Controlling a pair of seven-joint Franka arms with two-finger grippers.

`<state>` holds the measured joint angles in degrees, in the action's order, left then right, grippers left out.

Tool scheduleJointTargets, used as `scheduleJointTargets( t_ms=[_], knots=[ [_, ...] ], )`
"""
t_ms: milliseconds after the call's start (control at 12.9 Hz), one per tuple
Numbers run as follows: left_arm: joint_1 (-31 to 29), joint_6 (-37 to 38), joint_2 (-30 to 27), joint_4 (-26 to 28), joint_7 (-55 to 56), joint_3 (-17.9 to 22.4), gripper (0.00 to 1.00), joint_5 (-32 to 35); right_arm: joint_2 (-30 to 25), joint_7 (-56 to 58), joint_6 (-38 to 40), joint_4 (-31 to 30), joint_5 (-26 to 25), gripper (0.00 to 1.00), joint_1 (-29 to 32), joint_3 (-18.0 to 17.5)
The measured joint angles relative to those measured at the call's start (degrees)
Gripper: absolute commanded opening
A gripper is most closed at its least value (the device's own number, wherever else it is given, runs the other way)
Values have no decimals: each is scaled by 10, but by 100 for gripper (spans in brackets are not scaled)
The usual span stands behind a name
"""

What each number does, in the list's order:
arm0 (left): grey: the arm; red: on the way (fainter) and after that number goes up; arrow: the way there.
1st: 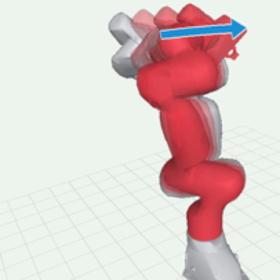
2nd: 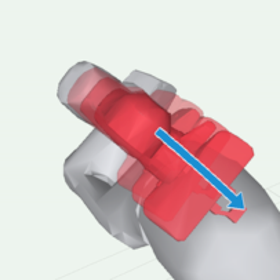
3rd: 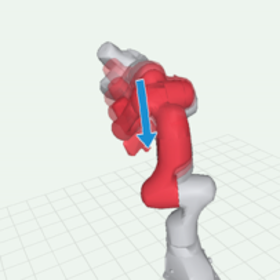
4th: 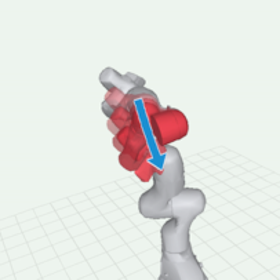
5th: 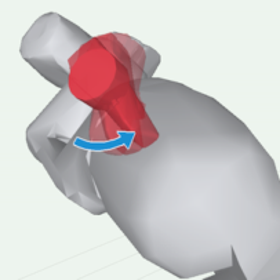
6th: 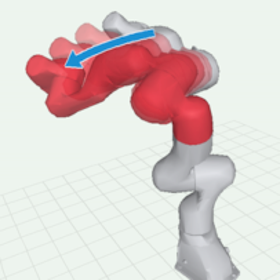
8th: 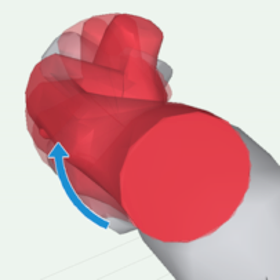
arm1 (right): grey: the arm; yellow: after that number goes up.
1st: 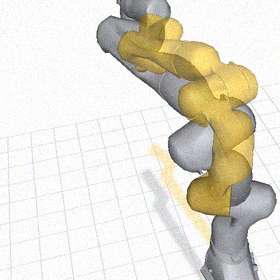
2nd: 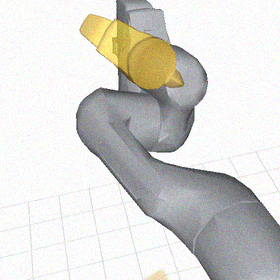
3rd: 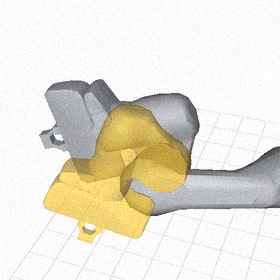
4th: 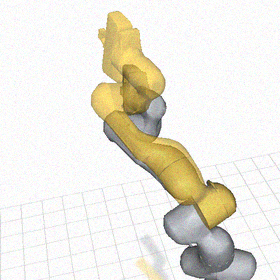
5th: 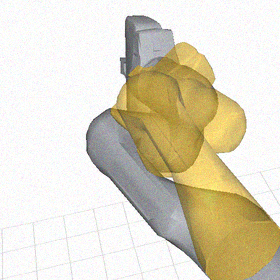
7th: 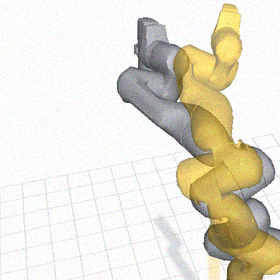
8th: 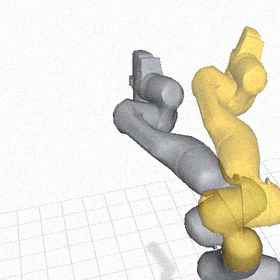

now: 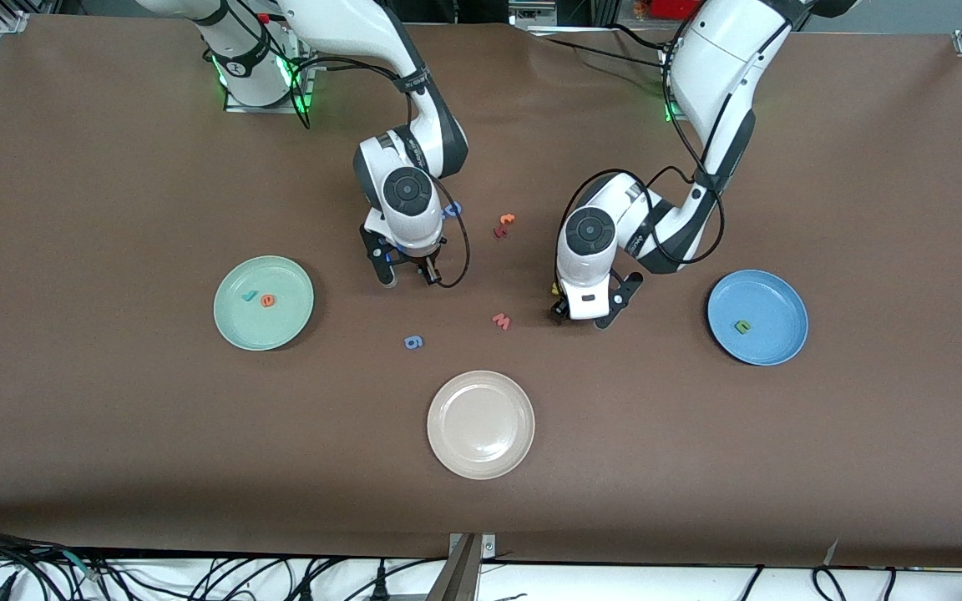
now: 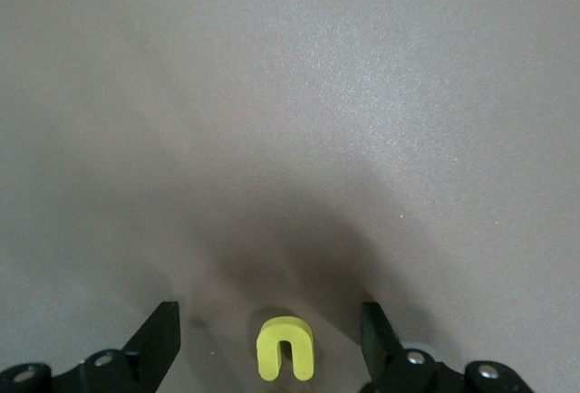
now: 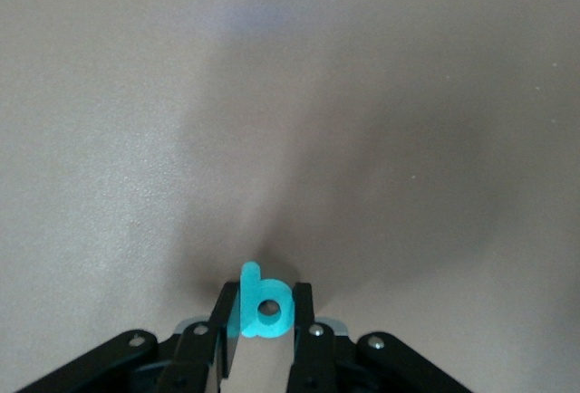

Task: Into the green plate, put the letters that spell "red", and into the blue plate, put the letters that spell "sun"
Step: 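Carry the b to the green plate while the left gripper carries the c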

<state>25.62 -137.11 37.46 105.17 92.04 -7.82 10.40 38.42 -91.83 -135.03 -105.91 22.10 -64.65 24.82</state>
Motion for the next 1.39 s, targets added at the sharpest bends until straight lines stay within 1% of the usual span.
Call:
scheduleJointTargets(
  t_ms=[155, 232, 309, 464, 696, 850, 927, 1082, 1237, 1391],
  knots=[
    [0, 0, -3, 0, 0, 0, 89, 0, -3, 27, 13, 3, 0, 2, -1, 11],
    [0, 0, -4, 0, 0, 0, 87, 0, -8, 58, 32, 5, 0, 2, -2, 27],
    [0, 0, -5, 0, 0, -1, 82, 0, -16, 102, 61, 8, 0, 2, -2, 50],
    [0, 0, -8, 2, 0, -2, 75, 0, -37, 202, 123, 9, 0, 2, -1, 105],
    [-1, 0, -10, 5, 0, -3, 74, 0, -51, 345, 180, 8, 0, 2, 1, 178],
    [-3, -3, -10, 10, 0, -9, 74, 0, -51, 426, 194, 1, 0, 2, 5, 210],
    [-4, -8, -10, 14, 0, -10, 74, 0, -50, 460, 195, -5, 0, 2, 14, 217],
    [-8, -14, -10, 17, 0, -14, 73, 0, -44, 522, 193, -14, 3, 2, 50, 218],
    [-13, -14, -11, 18, 0, -19, 66, 0, -27, 589, 191, -21, 45, 2, 95, 210],
    [-16, -14, -11, 18, 0, -22, 62, 0, -7, 623, 186, -21, 84, 3, 117, 200]
  ],
)
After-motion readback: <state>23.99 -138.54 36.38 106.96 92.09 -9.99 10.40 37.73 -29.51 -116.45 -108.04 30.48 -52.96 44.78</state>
